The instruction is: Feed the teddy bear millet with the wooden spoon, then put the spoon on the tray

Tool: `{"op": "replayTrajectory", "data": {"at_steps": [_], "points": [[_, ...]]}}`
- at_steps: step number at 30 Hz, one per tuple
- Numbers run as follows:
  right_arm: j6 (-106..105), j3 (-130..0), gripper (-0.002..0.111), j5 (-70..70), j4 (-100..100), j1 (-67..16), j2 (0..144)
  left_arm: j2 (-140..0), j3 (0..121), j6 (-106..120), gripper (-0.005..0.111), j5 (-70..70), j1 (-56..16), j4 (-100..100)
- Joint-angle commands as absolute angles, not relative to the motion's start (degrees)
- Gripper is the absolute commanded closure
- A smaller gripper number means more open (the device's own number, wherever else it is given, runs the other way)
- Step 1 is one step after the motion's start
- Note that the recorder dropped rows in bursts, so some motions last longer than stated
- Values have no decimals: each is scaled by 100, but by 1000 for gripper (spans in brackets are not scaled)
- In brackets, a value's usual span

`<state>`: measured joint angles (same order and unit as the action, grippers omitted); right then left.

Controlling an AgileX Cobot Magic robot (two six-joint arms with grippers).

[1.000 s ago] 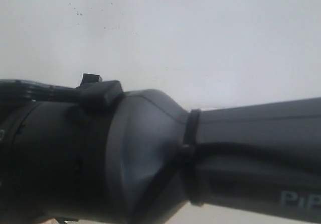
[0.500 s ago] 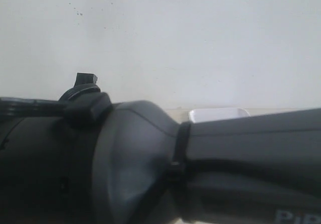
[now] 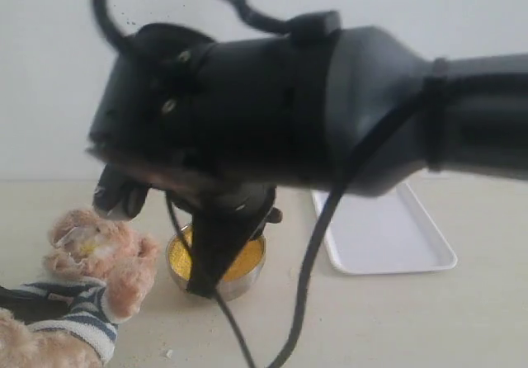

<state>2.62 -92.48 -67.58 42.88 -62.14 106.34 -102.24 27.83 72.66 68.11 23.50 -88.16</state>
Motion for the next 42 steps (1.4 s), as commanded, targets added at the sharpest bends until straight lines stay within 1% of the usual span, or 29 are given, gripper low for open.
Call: {"op": "replayTrajectory", "data": {"at_steps": [1, 6, 10, 15, 18, 30, 34, 39, 42], "points": [[-78, -9269, 109, -6736, 3533, -5573, 10318, -10150, 2755, 7308, 103, 6996, 2328, -8909], [-92, -9269, 109, -6807, 3480, -5136, 10124, -10150, 2755, 7308, 103, 6996, 2328, -8990], [-379, -9269, 109, -6996, 3352, -5084, 10124, -10150, 2755, 7308, 103, 6996, 2328, -9044], [-1234, -9269, 109, -6996, 2150, -5068, 10124, -10150, 2755, 7308, 103, 6996, 2328, -9060], [-1263, -9269, 109, -6996, 1962, -5068, 10124, -10150, 2755, 7308, 103, 6996, 2328, -9060], [-1235, -9269, 109, -6996, 2007, -5099, 10124, -10150, 2755, 7464, 103, 6996, 2328, -9104], [-1235, -9269, 109, -6853, 2321, -5152, 10158, -10150, 2755, 7464, 103, 6996, 2328, -9351], [-1213, -9269, 109, -6592, 3198, -5152, 10620, -10150, 2755, 7464, 103, 6986, 2328, -9667], [-1445, -9269, 109, -6613, 3514, -5152, 11025, -10150, 2766, 7464, 103, 6640, 2328, -9962]]}}
